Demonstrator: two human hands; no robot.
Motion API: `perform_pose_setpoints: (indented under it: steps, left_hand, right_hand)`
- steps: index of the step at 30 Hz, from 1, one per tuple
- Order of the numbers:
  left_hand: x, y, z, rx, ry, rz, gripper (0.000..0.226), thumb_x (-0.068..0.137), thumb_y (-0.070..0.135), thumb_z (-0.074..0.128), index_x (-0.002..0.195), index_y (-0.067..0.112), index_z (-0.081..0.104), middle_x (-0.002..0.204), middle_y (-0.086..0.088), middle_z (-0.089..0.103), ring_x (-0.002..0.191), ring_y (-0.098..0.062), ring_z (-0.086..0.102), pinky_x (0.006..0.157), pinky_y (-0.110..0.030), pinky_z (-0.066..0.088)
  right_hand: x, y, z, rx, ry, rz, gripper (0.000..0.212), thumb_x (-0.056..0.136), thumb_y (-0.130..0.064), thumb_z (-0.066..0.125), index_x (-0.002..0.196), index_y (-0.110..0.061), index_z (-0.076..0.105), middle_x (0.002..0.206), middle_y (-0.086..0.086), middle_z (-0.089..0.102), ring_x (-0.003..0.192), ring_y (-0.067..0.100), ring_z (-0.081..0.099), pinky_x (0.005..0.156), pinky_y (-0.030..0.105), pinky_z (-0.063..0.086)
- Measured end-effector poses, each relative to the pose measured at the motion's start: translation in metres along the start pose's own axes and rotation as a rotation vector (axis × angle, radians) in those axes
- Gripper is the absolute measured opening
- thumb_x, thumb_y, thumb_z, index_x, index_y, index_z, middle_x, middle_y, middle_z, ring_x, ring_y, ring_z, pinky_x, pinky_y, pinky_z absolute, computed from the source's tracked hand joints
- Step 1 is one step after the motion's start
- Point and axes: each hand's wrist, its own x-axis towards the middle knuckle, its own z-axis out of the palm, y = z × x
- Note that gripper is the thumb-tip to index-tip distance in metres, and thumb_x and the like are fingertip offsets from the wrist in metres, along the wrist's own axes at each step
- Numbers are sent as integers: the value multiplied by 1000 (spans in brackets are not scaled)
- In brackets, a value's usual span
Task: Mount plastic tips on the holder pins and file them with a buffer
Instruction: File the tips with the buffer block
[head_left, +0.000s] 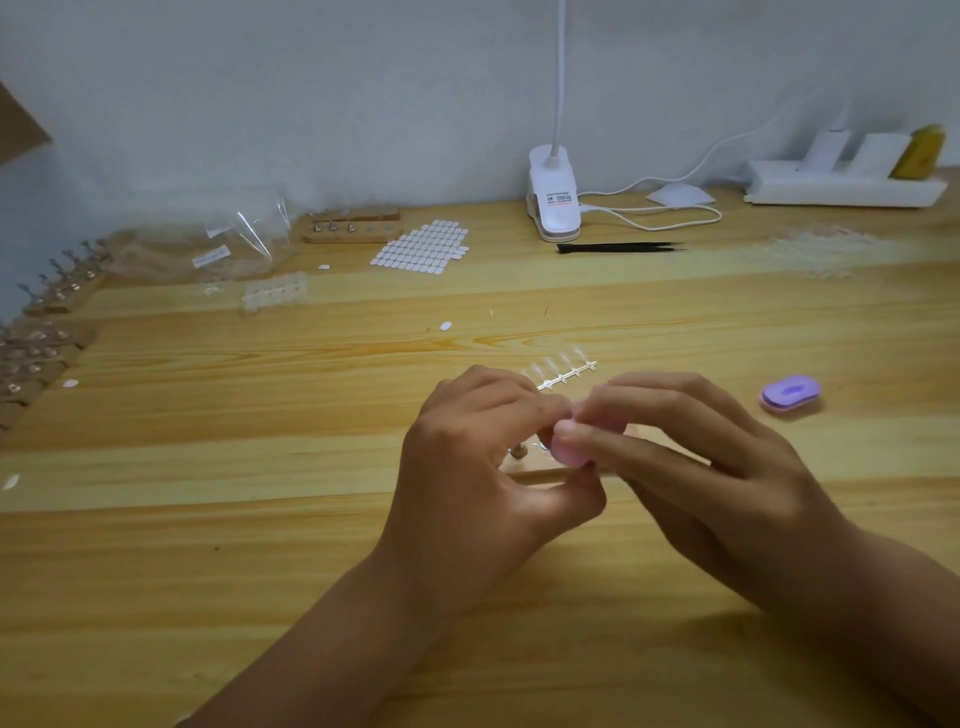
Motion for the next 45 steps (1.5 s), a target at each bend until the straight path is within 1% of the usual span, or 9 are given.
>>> perform_pose_setpoints:
  steps: [5,10,14,25,30,34,37,40,45]
  left_hand:
    - [1,0,0,-24,12,-51,17,58,19,79,74,18,74,68,11,64,81,-12,62,76,-41,47]
    - [-1,1,0,-19,10,22,18,61,16,78,78,13,77,74,9,69,84,-14,63,76,-41,48]
    - [1,0,-1,-96,0,-65,18,61,17,78,78,16,76,70,10,66,83,-12,62,77,-38,48]
    - [1,-1,-3,-356,-14,-92,23,69,13,80,91,19,76,85,13,71,94,-13,63,79,-21,45]
    - [0,-2,-4,-353,-17,-64,24,71,14,80,92,23,75,87,14,71,96,-15,62,80,-23,45]
    - [2,-3,-3,-355,-16,-82,25,70,13,80,93,21,76,88,15,71,96,-15,62,80,-24,46]
    - [0,-1,-3,-325,-22,-12,25,71,16,78,95,21,77,88,12,71,95,-15,61,81,-29,49]
    - [1,-2,-5,-299,-25,-15,25,70,13,81,93,18,77,85,12,71,94,-16,62,80,-29,49]
    - [2,-1,-4,-269,-7,17,25,69,17,79,94,15,77,84,12,71,91,-13,61,79,-26,48]
  right_hand:
    - [2,11,-10,-13,62,143,24,92,7,63,114,3,71,110,15,67,103,29,66,90,34,51]
    - [1,1,-1,7,10,-8,33,85,15,65,115,4,71,114,16,67,108,28,63,97,32,49]
    - [0,12,-8,58,61,124,24,90,6,64,112,-1,71,111,12,67,105,24,65,92,34,52]
    - [5,0,-8,142,226,155,31,90,3,67,115,-12,59,108,-1,64,111,5,61,97,16,45]
    - [1,2,-8,113,176,140,29,91,4,67,114,-11,62,109,7,67,106,17,65,94,30,52]
    - [4,2,-10,114,241,159,34,88,6,68,115,-12,61,110,0,65,108,12,64,96,25,50]
    - [1,-4,-5,131,190,79,31,89,4,68,115,-12,65,113,3,64,111,18,64,96,30,50]
    - [0,6,-8,98,144,141,25,90,5,66,112,-7,63,109,6,66,106,20,65,92,35,52]
    - [1,-4,-7,162,200,96,29,91,2,65,115,-13,62,115,2,64,110,17,64,96,30,49]
